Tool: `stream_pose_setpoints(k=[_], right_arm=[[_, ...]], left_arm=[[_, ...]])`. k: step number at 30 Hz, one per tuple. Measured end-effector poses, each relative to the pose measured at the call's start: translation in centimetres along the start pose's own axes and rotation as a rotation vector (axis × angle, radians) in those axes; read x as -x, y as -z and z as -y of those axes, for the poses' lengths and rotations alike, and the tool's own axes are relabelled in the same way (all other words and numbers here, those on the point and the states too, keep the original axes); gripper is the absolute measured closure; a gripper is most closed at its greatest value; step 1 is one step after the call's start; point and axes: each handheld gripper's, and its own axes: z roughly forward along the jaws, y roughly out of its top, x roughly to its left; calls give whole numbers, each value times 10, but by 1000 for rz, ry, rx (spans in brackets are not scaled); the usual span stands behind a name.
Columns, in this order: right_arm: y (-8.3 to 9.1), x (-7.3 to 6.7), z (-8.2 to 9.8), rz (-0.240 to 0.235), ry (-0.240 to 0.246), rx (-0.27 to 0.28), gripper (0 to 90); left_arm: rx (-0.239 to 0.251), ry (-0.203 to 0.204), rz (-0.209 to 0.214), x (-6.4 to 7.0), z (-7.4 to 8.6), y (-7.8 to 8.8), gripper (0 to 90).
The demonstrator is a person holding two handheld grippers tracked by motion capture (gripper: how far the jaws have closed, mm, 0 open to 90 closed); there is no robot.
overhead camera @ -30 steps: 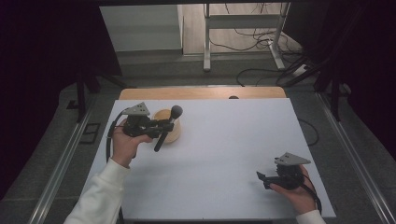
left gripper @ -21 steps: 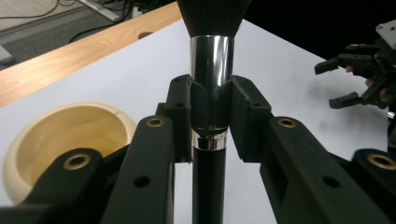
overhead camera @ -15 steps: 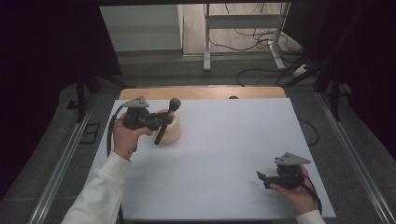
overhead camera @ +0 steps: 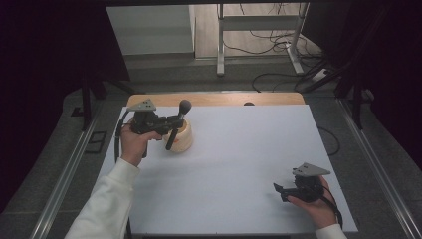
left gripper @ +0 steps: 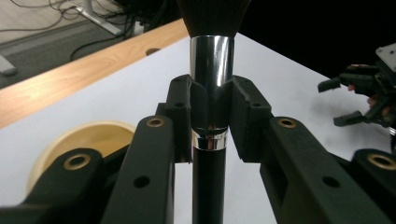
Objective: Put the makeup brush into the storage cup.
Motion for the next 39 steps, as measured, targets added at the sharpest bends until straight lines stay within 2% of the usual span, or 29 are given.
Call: stream_pose_setpoints(k=[4,9,29,39], right_arm=[[0,0,0,-1,6,-2,110],[0,0,0,0,0,1,110],[0,1,0,1,1,1,110],[1,2,0,1,-3,3,110]], left_arm=[[21,-5,1,-3,-4,-1,714],[17,-11,-9,-5,-8,-4,714],[26,47,-26,-22,-14,-11,713],[35,48,-61,-29,-23,-18,713]])
